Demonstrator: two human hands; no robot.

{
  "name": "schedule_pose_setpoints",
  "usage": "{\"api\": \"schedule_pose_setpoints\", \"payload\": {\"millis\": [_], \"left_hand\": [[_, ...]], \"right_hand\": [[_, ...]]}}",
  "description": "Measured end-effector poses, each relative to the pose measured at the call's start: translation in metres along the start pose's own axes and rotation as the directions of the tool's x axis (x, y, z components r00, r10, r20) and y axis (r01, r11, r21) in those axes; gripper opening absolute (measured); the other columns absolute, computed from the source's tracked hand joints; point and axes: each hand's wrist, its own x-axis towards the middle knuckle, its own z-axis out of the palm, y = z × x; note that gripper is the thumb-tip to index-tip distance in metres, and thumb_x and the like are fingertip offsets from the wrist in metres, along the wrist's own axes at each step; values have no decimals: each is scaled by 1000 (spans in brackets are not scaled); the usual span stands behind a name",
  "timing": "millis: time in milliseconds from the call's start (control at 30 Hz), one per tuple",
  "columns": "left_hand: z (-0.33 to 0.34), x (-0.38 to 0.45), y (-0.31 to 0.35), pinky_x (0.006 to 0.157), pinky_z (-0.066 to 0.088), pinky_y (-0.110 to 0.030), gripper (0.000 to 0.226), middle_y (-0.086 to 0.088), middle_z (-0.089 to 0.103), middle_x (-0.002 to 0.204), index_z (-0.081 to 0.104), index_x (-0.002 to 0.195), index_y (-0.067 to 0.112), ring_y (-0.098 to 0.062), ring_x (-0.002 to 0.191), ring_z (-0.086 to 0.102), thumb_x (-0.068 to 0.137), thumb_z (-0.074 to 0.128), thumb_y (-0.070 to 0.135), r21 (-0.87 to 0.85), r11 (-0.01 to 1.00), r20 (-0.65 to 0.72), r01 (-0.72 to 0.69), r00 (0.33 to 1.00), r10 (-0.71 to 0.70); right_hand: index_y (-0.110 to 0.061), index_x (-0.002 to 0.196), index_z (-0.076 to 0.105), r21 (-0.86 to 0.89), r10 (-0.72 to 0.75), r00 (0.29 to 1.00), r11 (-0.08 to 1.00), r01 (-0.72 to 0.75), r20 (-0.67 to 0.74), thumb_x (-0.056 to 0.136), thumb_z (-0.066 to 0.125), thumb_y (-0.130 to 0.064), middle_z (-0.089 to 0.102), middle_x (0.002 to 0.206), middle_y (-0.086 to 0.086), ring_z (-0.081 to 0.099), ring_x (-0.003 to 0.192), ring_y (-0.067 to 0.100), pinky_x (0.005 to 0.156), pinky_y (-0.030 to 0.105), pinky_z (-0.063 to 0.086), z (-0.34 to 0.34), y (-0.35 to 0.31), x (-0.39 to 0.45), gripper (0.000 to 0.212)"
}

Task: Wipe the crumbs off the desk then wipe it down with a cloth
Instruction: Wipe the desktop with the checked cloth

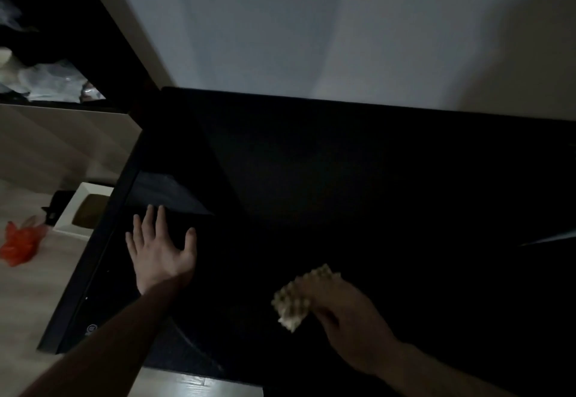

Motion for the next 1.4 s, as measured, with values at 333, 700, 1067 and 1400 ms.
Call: {"api": "schedule_pose_setpoints", "payload": {"millis": [333, 700, 1067, 1400], "left_hand": [[2, 3, -1, 127, 6, -48, 84, -3, 24, 165, 31, 155, 18, -23, 156, 10, 84, 37, 63, -23, 1000, -16, -1, 1000, 0], [4, 4, -2, 127, 7, -47, 85, -1, 23, 165, 31, 155, 19, -21, 156, 9, 84, 36, 65, -13, 1000, -30, -13, 999, 13], [5, 5, -3, 126, 9, -49, 86, -5, 27, 164, 33, 154, 18, -25, 155, 13, 82, 37, 65, -8, 1000, -30, -10, 999, 9], [1, 1, 0, 126, 9, -50, 85, -6, 29, 163, 35, 153, 16, -27, 154, 16, 82, 40, 61, -35, 999, -32, -12, 999, 11]], "right_hand": [[-27, 139, 60, -129, 299, 875, 920, -370, -381, 106, 46, -21, 53, 151, 0, 41, 146, 24, 122, 44, 31, -146, 132, 184, 37], [-23, 146, 53, -400, 337, 886, 799, -448, -319, 100, 51, -28, 44, 158, -1, 40, 146, 20, 121, 42, 31, -122, 172, 205, 47], [-29, 142, 58, -238, 238, 946, 928, -288, -221, 99, 50, -19, 50, 153, -6, 36, 149, 19, 119, 41, 33, -70, 104, 91, 44], [-47, 150, 37, -291, 159, 980, 950, -117, 123, 103, 43, -39, 27, 163, -24, 25, 152, 7, 120, 28, 16, -9, 9, -55, 49]]}}
